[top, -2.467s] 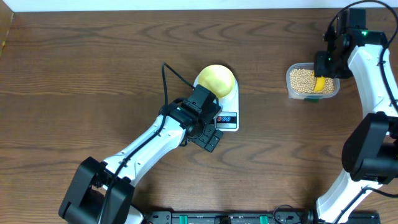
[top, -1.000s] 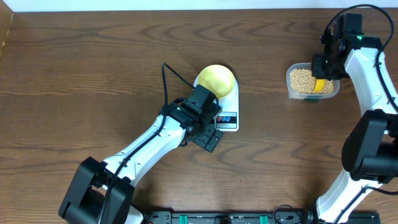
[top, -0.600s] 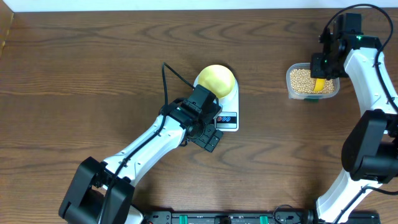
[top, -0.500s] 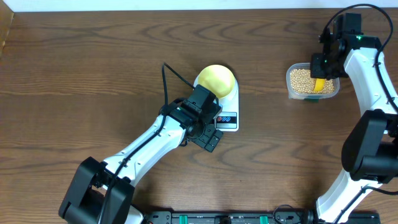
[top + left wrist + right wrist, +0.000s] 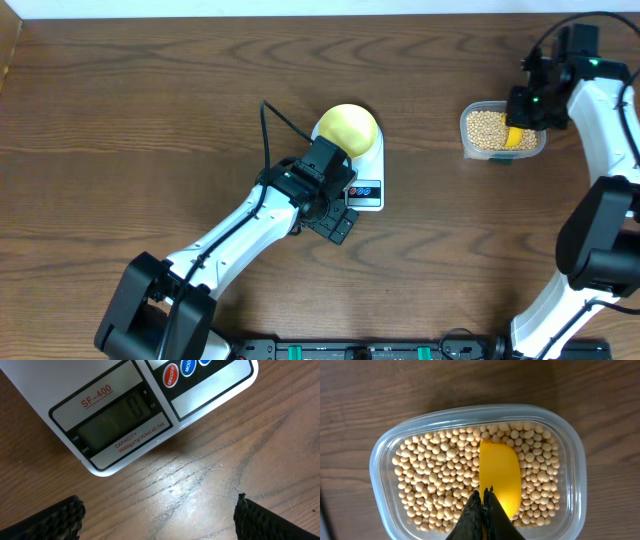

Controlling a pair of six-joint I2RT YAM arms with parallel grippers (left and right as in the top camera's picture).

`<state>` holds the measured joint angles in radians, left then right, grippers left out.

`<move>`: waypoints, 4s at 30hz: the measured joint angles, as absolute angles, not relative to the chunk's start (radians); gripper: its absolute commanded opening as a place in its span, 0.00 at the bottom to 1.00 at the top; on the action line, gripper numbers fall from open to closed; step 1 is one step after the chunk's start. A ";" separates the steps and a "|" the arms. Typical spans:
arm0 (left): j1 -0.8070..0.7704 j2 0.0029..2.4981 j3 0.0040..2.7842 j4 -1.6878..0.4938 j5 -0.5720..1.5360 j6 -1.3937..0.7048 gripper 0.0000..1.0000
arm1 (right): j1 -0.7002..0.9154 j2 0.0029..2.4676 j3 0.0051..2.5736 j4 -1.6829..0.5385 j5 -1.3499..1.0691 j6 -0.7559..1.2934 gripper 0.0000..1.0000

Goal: Scoop item into bowl and weigh 50g on scale

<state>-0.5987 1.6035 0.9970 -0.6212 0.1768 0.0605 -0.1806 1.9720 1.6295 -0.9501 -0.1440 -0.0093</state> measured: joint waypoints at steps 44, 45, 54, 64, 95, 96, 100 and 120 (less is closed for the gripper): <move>-0.599 1.604 0.997 -0.621 0.173 0.060 0.98 | -0.186 1.973 1.784 -1.118 -0.149 -0.171 0.01; -0.599 1.604 0.997 -0.621 0.173 0.060 0.98 | -0.177 1.973 1.797 -1.124 -0.133 -0.172 0.01; -0.599 1.604 0.997 -0.621 0.173 0.060 0.98 | -0.090 1.973 1.834 -1.156 0.048 -0.178 0.01; -0.598 1.604 0.997 -0.624 0.173 0.060 0.98 | -0.046 1.973 1.831 -1.158 0.178 -0.182 0.01; -0.599 1.604 0.997 -0.628 0.154 0.060 0.98 | -0.128 1.969 1.615 -0.944 -0.044 -0.102 0.01; -0.599 1.604 0.997 -0.628 0.154 0.060 0.98 | -0.138 1.969 1.614 -0.944 -0.068 -0.102 0.01; -0.599 1.604 0.997 -0.628 0.154 0.060 0.98 | -0.183 1.969 1.602 -0.929 -0.173 -0.098 0.01; -0.599 1.604 0.997 -0.628 0.154 0.060 0.98 | -0.382 1.963 1.491 -0.832 -0.585 -0.094 0.01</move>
